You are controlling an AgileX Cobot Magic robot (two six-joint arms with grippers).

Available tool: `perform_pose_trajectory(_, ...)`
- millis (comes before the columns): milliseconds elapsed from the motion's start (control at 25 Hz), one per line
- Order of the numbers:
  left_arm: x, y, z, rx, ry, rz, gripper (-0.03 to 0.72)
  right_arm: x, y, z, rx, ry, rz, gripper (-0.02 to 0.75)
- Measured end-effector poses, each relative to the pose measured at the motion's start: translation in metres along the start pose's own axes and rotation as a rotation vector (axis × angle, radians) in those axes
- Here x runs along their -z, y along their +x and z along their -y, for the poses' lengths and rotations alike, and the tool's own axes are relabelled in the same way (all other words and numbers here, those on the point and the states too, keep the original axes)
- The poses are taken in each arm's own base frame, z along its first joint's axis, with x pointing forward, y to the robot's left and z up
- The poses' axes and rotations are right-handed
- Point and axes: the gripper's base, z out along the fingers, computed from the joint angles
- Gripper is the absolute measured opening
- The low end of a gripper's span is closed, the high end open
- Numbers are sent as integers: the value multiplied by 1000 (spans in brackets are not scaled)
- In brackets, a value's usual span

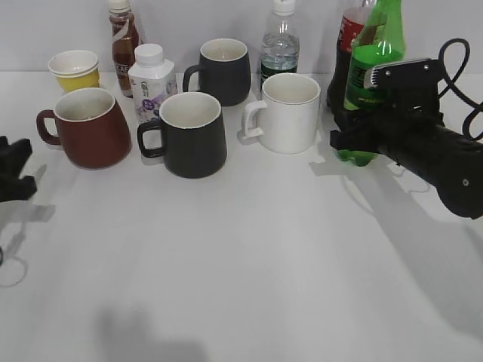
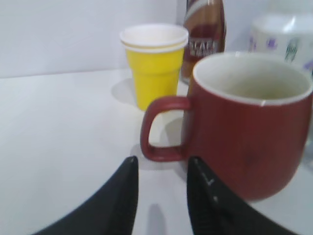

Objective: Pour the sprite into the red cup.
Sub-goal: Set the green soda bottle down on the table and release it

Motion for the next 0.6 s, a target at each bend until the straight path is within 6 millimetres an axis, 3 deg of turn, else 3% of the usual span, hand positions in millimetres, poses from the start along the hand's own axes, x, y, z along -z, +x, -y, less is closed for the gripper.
perform_pose_trajectory(280, 16, -19, 3, 79, 4, -4, 268, 0, 1, 1, -45, 11, -14, 557)
perform_pose_trajectory(600, 34, -27, 7, 180, 18, -164, 268, 12, 5, 2, -62, 16, -45, 573)
